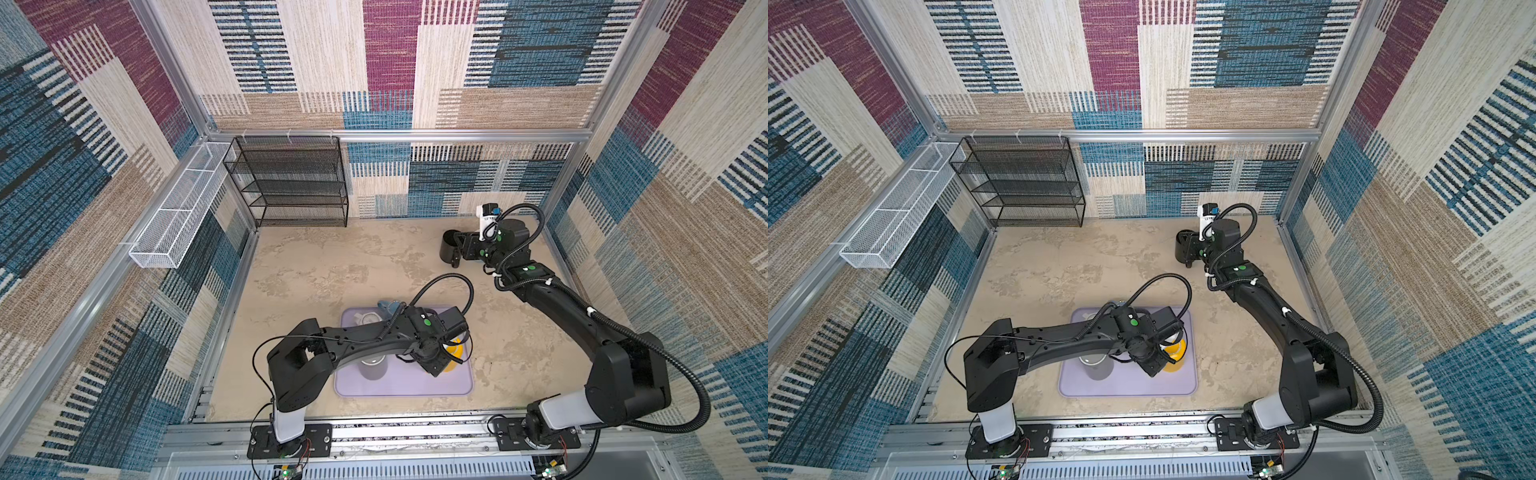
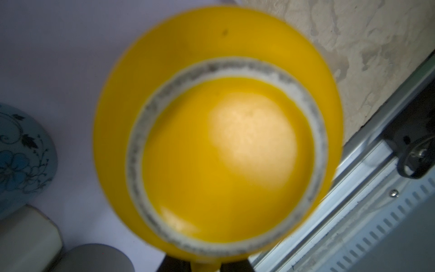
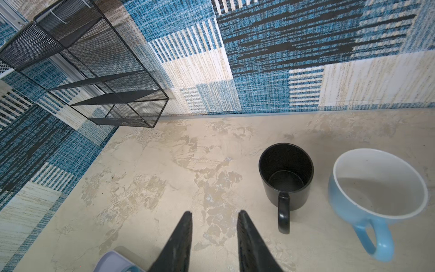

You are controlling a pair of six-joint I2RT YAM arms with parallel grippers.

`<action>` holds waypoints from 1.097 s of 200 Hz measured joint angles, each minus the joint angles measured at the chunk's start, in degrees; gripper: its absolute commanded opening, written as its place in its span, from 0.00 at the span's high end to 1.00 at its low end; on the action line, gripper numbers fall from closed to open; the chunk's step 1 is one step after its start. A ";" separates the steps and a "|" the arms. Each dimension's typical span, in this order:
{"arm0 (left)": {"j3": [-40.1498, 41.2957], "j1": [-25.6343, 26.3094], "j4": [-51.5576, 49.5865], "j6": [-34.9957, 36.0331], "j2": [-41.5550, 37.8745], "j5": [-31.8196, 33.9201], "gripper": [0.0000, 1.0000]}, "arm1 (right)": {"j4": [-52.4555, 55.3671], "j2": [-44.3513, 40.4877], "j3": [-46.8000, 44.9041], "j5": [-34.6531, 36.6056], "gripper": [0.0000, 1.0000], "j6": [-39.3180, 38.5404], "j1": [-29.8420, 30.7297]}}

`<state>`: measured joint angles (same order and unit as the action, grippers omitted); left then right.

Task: Turn the mug right side up
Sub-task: Pick up the mug from the tray.

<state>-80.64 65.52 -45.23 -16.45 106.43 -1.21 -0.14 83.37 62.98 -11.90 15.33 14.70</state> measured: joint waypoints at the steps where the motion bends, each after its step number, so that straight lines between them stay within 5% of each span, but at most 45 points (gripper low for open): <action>1: 0.00 0.00 0.00 0.00 0.00 0.02 0.99 | 0.00 0.00 0.00 0.00 0.65 0.00 0.00; 80: -0.44 -0.35 1.27 1.46 0.42 0.92 1.00 | 0.04 0.00 -0.35 0.55 0.65 -0.04 0.00; 219: -4.94 -8.50 3.72 6.58 -4.09 -2.25 1.00 | 0.02 -0.13 -1.51 1.42 0.66 -0.42 -0.96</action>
<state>-85.58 57.01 -41.52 -9.87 102.35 -3.46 -0.12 83.24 61.47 -10.48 14.92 13.74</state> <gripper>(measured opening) 0.172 0.346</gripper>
